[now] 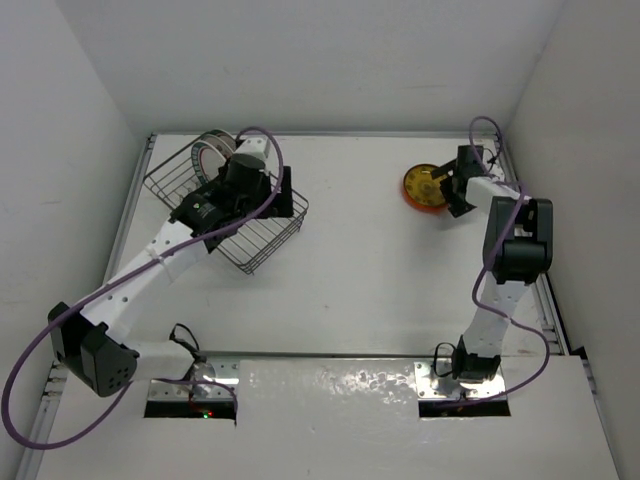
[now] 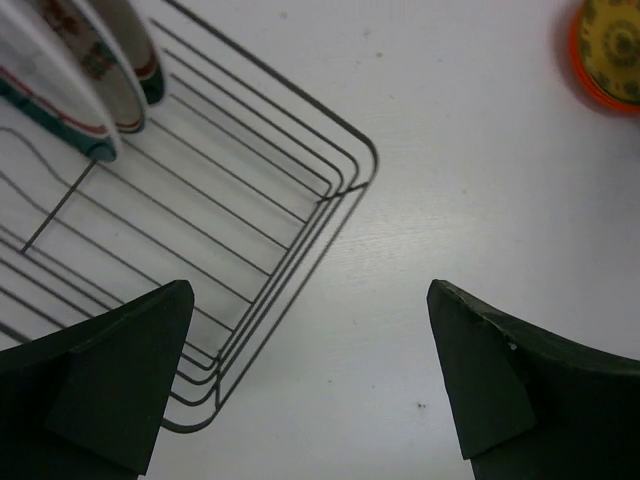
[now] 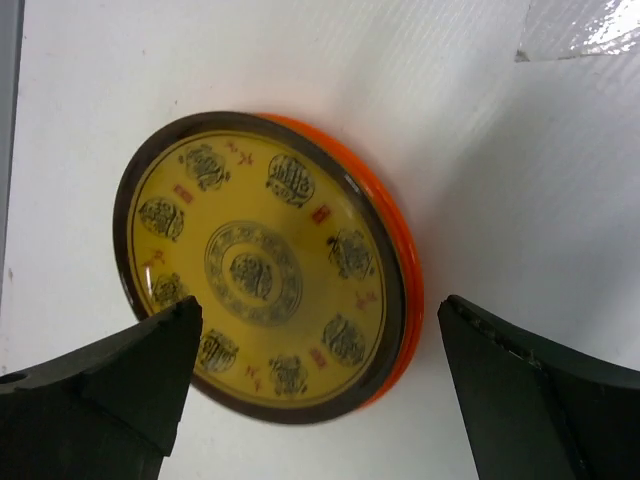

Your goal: Unload the plates from the dish rack

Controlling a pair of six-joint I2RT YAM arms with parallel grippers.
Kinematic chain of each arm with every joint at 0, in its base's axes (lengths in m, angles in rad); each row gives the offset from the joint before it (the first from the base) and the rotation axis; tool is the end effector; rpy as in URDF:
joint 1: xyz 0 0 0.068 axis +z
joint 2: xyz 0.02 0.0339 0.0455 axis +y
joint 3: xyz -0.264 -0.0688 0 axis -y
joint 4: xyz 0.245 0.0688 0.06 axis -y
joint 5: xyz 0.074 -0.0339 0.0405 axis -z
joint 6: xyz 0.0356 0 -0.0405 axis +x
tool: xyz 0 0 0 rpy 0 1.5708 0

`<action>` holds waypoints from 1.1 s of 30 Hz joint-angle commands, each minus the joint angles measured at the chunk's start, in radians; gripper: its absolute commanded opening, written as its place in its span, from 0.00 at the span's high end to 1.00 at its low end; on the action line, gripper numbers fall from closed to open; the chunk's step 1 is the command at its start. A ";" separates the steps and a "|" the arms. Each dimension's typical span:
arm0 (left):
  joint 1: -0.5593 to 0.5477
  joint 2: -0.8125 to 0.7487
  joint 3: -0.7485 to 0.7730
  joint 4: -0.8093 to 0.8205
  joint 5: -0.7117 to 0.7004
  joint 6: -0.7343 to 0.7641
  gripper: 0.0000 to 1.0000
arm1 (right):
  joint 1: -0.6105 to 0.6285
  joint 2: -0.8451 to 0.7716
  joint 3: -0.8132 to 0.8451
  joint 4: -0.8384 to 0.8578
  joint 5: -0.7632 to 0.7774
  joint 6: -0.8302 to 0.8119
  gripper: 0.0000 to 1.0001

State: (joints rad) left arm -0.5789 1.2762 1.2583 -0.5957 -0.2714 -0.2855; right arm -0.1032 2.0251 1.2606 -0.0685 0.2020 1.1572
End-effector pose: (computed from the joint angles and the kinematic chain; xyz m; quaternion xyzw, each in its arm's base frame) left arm 0.2379 -0.1441 0.3594 0.0669 0.8791 -0.0821 0.4646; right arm 0.4244 -0.0511 0.1439 0.5762 0.7283 0.0991 0.3574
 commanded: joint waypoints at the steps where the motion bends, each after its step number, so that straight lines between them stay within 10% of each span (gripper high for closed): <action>1: 0.077 -0.003 0.004 -0.026 -0.091 -0.122 0.00 | 0.016 -0.037 0.106 -0.342 0.010 -0.062 0.01; 16: 0.566 0.287 0.245 0.115 0.161 -0.336 0.17 | 0.184 -0.498 -0.200 -0.429 -0.149 -0.362 0.01; 33: 0.651 0.569 0.316 0.286 0.339 -0.374 0.54 | 0.197 -0.629 -0.244 -0.528 -0.205 -0.502 0.01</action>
State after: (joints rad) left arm 0.0559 1.8477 1.5452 -0.3855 0.0330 -0.6533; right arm 0.0948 1.4166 0.9840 -0.5812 -0.0025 0.6880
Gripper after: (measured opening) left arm 0.491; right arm 0.985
